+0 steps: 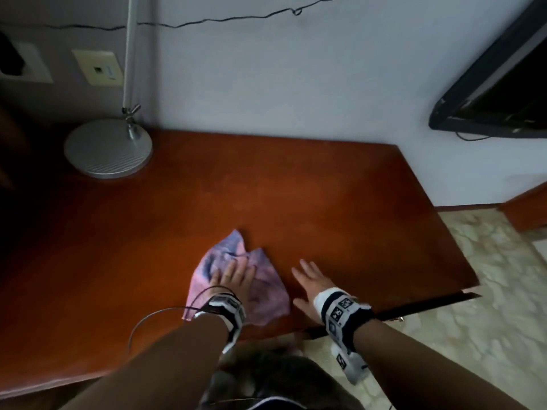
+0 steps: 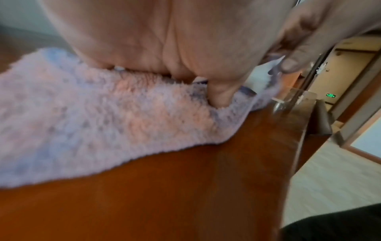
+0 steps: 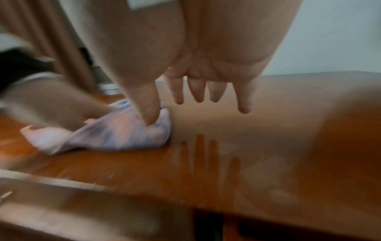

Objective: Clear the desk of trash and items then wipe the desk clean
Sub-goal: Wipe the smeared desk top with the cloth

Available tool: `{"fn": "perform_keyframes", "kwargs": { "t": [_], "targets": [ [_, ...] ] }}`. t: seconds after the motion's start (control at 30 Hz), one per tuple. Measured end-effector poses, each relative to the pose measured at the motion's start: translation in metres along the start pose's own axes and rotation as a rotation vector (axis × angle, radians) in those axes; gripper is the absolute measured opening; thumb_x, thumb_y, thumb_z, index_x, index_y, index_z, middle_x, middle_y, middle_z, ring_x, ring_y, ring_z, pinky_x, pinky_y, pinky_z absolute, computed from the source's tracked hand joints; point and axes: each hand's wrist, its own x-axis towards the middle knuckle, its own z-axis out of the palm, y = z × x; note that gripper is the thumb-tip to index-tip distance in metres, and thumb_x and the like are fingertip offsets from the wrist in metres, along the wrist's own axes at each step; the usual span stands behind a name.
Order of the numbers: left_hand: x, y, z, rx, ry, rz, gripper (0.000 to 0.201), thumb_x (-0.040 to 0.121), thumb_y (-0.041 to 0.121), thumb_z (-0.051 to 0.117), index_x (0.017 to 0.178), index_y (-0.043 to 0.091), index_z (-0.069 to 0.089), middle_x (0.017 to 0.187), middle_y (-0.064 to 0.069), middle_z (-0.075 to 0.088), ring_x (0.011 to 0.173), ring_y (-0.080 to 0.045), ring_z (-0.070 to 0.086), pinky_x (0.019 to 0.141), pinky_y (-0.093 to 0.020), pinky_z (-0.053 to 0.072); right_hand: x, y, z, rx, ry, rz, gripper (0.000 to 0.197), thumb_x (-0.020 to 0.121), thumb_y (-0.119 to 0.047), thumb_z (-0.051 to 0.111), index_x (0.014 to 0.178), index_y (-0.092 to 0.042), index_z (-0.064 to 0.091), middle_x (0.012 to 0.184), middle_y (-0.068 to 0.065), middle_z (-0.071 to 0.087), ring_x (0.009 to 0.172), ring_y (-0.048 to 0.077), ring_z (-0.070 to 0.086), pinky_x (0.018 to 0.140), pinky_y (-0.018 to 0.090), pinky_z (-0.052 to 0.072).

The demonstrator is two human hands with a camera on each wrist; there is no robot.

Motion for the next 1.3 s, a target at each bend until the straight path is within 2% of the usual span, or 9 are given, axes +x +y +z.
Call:
{"fn": "perform_keyframes", "kwargs": {
  "t": [0.13,0.27,0.5,0.63,0.7,0.8,1.0,1.13,1.3],
  "targets": [
    [0.010,0.027,-0.002,-0.063,-0.014,-0.126,0.069,0.099,0.038,0.028,0.151,0.022,-0.013,0.157,-0.001,-0.023,0.146,-0.028,-0.015,0.116,-0.056,0.004,-0.004,0.003,0.014,0.006,-0.027,-0.024,0.074,0.095,-0.038,0.052,0.154,-0.025,0.010,0.162,0.000,-0.009,0.149,0.021,-0.005,0.119,0.044,0.017],
    [0.017,0.097,0.014,-0.051,-0.033,0.001,0.073,0.097,0.031,0.034,0.151,0.019,-0.014,0.157,-0.004,-0.025,0.144,-0.030,-0.020,0.115,-0.058,-0.003,0.001,0.051,0.012,0.106,-0.036,0.136,0.081,0.092,-0.041,0.056,0.154,-0.024,0.006,0.161,0.005,-0.011,0.149,0.025,-0.006,0.119,0.042,0.015],
    [0.050,0.175,0.011,-0.051,-0.097,0.000,0.104,0.085,0.046,0.059,0.149,0.021,-0.018,0.155,-0.005,-0.030,0.142,-0.030,-0.025,0.112,-0.058,-0.010,0.017,0.151,0.010,0.099,-0.071,0.205,0.090,0.088,-0.045,0.061,0.154,-0.027,0.004,0.161,0.004,-0.014,0.148,0.028,-0.007,0.119,0.045,0.016],
    [0.051,0.182,0.004,-0.075,-0.102,-0.052,0.100,0.085,0.055,0.055,0.150,0.026,-0.016,0.155,0.000,-0.028,0.143,-0.025,-0.024,0.114,-0.055,-0.009,0.032,0.165,-0.001,0.007,-0.102,0.158,0.097,0.084,-0.054,0.062,0.154,-0.029,-0.001,0.160,0.007,-0.017,0.147,0.033,-0.007,0.117,0.047,0.017],
    [0.044,0.175,0.001,-0.148,-0.072,-0.118,0.096,0.086,0.056,0.053,0.150,0.029,-0.013,0.156,0.003,-0.025,0.145,-0.023,-0.021,0.115,-0.052,-0.007,0.044,0.156,-0.012,-0.032,-0.119,0.124,0.103,0.081,-0.057,0.064,0.153,-0.028,-0.003,0.159,0.009,-0.019,0.146,0.037,-0.008,0.118,0.047,0.015],
    [0.027,0.149,0.003,-0.278,-0.016,-0.348,0.095,0.086,0.055,0.053,0.150,0.030,-0.013,0.157,0.005,-0.023,0.146,-0.024,-0.017,0.117,-0.048,-0.004,0.060,0.127,-0.024,-0.071,-0.089,-0.006,0.105,0.079,-0.059,0.066,0.153,-0.029,-0.002,0.159,0.008,-0.018,0.146,0.037,-0.008,0.118,0.047,0.017],
    [-0.037,0.042,0.029,-0.398,0.005,-0.770,0.099,0.085,0.057,0.052,0.151,0.022,-0.013,0.158,-0.009,-0.018,0.146,-0.035,-0.010,0.119,-0.047,-0.004,0.066,0.039,-0.029,-0.097,-0.148,-0.306,0.100,0.084,-0.045,0.068,0.153,-0.030,-0.003,0.157,0.005,-0.026,0.147,0.029,-0.016,0.118,0.053,0.016],
    [-0.062,-0.013,0.035,-0.466,-0.020,-0.872,0.101,0.085,0.057,0.052,0.151,0.021,-0.014,0.158,-0.013,-0.018,0.146,-0.036,-0.008,0.119,-0.047,0.004,0.066,0.000,-0.024,-0.137,-0.206,-0.360,0.098,0.085,-0.041,0.068,0.153,-0.031,-0.001,0.157,0.001,-0.028,0.146,0.027,-0.019,0.116,0.057,0.011],
    [-0.058,-0.064,0.013,-0.516,-0.022,-0.876,0.100,0.084,0.061,0.052,0.150,0.027,-0.014,0.157,-0.006,-0.021,0.146,-0.034,-0.011,0.115,-0.056,0.013,0.088,-0.040,-0.034,-0.173,-0.271,-0.235,0.099,0.084,-0.044,0.068,0.152,-0.036,-0.003,0.155,-0.002,-0.031,0.144,0.033,-0.023,0.110,0.069,0.011]
  ]
}}
